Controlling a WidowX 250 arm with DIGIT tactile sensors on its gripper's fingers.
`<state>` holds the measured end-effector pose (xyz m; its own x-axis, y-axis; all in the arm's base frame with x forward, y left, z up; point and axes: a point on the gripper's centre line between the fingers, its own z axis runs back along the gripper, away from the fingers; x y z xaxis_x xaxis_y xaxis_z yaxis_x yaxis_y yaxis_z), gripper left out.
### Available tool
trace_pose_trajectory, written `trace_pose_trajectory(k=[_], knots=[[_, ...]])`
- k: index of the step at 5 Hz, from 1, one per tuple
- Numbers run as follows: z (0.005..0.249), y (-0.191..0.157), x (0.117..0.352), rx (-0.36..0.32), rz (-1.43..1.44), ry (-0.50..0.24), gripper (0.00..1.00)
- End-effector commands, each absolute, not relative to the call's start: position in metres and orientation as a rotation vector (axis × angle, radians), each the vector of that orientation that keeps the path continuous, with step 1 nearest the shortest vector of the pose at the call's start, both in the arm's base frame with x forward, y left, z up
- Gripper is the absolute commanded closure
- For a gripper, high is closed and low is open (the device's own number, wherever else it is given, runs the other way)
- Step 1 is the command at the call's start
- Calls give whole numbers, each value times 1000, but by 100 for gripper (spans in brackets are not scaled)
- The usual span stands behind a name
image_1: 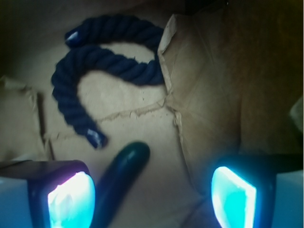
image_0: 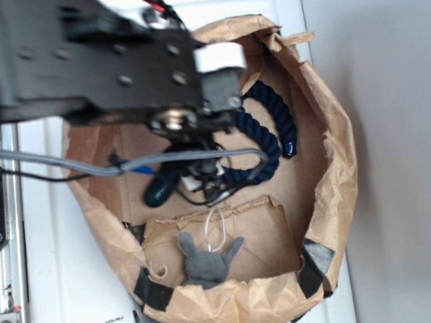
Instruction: Grab the plastic pickle.
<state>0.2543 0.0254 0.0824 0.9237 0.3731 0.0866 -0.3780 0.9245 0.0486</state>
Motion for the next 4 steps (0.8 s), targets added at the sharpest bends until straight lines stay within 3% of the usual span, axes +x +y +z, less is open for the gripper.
trace_pose_trajectory(k=[1, 3, 4], knots=[[82, 18, 258, 17, 511, -113, 0], [99, -4, 234, -89, 460, -152, 0], [91, -5, 240, -62, 495, -158, 0]])
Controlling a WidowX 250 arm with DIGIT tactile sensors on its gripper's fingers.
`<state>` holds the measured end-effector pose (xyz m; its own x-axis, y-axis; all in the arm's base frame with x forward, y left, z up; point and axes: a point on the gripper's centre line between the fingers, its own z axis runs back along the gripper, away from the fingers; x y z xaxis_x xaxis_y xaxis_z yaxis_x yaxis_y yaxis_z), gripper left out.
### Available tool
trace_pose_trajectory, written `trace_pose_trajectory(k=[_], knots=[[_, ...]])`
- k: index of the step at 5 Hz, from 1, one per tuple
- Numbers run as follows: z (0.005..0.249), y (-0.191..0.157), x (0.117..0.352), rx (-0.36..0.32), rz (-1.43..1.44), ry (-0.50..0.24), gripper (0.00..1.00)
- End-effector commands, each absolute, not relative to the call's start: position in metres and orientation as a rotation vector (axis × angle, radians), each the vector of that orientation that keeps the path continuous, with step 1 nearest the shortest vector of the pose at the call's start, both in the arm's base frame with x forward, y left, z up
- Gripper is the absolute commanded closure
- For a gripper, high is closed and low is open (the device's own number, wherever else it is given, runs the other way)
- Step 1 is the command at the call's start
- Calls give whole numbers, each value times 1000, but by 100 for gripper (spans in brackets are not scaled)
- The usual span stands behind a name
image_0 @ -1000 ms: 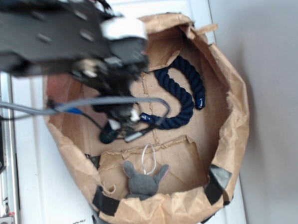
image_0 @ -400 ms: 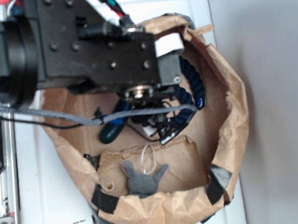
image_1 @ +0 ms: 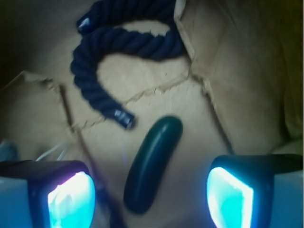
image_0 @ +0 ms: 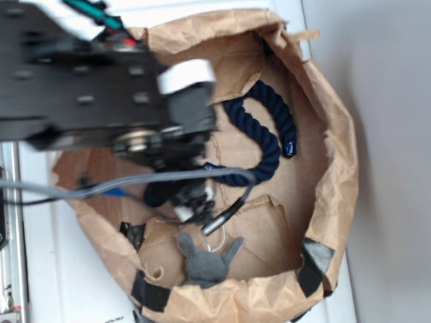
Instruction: Grab the plastic pickle.
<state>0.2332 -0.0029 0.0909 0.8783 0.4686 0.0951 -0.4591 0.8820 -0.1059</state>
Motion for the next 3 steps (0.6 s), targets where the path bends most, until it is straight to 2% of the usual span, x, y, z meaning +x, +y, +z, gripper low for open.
trace_pose_trajectory(k=[1, 3], knots=[[80, 7, 246, -50, 509, -155, 0], [52, 22, 247, -5, 512, -147, 0]])
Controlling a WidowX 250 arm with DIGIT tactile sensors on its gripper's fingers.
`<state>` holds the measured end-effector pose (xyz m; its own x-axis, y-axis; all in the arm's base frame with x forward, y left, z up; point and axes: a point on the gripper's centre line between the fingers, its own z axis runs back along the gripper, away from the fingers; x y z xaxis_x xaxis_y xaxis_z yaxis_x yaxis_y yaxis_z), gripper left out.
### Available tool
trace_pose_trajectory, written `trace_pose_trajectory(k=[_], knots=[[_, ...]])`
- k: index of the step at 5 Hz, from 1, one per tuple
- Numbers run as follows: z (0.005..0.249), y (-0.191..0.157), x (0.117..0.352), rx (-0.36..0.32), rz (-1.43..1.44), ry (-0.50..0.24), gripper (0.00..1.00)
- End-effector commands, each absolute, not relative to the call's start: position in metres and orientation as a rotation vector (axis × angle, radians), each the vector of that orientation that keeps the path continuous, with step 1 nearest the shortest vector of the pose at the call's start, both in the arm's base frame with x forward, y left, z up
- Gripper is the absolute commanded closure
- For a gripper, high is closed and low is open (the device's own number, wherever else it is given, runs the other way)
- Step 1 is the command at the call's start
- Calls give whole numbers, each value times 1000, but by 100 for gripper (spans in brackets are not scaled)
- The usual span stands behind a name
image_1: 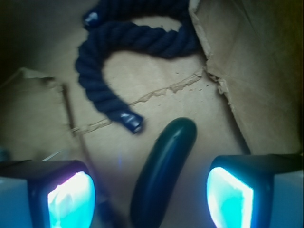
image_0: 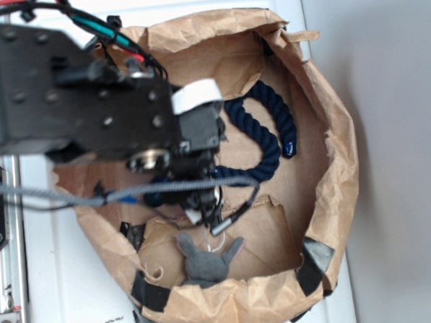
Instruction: Grab the plastic pickle.
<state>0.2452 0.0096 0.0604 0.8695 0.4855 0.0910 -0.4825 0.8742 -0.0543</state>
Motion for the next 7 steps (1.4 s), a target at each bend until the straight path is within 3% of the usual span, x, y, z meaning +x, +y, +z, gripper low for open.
trace_pose_trajectory(k=[1, 2, 3, 5, 6, 7], knots=[[40, 29, 246, 24, 534, -160, 0], [29, 32, 247, 33, 550, -170, 0], [23, 31, 249, 64, 601, -215, 100], [38, 34, 242, 45, 677, -305, 100], [47, 33, 245, 38, 685, -318, 100], [70, 26, 257, 21, 635, -281, 100]])
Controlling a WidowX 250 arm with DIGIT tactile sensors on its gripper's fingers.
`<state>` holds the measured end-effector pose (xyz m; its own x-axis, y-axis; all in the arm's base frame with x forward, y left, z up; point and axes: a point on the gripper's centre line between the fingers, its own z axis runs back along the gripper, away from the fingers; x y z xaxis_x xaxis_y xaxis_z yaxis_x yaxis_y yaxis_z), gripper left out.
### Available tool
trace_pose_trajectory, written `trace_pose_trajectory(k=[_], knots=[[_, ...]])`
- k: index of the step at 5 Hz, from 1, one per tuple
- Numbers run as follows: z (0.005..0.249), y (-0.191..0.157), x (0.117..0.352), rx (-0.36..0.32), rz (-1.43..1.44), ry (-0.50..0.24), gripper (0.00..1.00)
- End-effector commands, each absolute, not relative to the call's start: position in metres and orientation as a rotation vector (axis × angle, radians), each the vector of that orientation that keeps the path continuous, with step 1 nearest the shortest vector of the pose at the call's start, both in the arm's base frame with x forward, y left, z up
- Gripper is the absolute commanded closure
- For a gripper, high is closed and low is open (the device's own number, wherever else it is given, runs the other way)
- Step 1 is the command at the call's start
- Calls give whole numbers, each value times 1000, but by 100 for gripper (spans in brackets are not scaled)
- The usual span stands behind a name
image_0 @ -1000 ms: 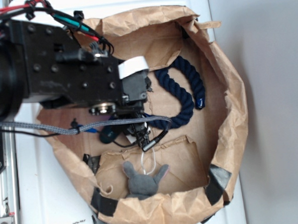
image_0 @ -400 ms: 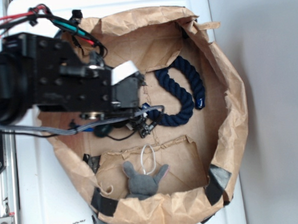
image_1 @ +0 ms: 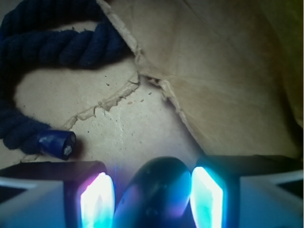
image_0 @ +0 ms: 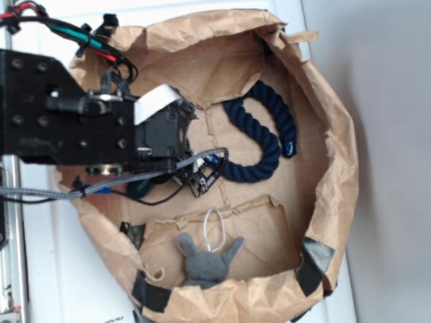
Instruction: Grab the plastic pickle.
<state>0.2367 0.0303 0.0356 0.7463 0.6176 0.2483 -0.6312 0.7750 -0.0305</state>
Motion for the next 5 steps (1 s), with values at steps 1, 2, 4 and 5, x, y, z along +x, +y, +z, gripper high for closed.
trace_pose_trajectory(k=[1, 2, 4, 5], knots=[[109, 21, 269, -18, 588, -266, 100], [135, 20, 261, 1, 414, -328, 100], [181, 37, 228, 21, 209, -303, 100], [195, 40, 221, 10, 166, -282, 100]])
